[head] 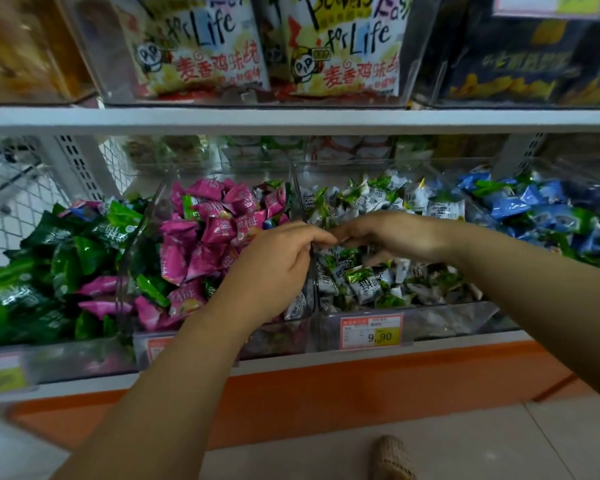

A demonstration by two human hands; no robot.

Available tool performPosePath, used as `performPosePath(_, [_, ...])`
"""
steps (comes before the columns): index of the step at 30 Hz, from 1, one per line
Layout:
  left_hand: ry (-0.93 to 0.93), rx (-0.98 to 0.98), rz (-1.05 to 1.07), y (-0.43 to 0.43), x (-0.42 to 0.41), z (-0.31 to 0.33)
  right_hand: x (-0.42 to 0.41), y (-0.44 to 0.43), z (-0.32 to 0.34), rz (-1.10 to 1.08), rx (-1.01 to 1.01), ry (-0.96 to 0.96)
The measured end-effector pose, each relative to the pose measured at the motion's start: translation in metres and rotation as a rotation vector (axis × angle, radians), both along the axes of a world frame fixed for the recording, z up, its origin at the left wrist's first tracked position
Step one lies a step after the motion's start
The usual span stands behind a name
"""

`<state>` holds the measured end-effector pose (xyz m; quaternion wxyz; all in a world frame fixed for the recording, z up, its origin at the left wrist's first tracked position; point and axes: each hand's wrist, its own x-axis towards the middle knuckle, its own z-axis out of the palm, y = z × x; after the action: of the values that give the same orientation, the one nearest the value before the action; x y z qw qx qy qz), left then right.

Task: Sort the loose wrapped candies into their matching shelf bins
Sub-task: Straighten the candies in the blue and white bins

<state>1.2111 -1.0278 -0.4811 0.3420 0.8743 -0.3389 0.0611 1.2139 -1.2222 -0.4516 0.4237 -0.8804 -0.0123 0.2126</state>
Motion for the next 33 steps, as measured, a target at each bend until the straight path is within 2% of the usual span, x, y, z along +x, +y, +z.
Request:
performPosePath(4, [-0.004,-0.008,-0.005,0.0,0.002,-0.001,-0.007,-0.009,0.009,0.066,-0.066,0.051])
performPosePath(9, [0.03,-0.039,-0.015,-0.002,-0.001,0.0,-0.023,-0.014,0.002,0.222,-0.406,0.458])
performPosePath(12, [0.029,-0.043,-0.009,-0.003,-0.003,0.0,-0.027,-0.01,-0.006,0.235,-0.422,0.534])
performPosePath(16, [0.044,-0.038,0.0,-0.003,-0.006,0.001,-0.027,-0.003,-0.015,0.219,-0.287,0.467])
performPosePath(23, [0.042,-0.029,0.008,-0.002,-0.005,-0.001,-0.036,-0.014,-0.027,0.161,-0.296,0.208])
performPosePath(33, [0.065,-0.061,0.005,-0.002,-0.002,0.001,-0.015,-0.01,-0.018,0.078,-0.199,0.081])
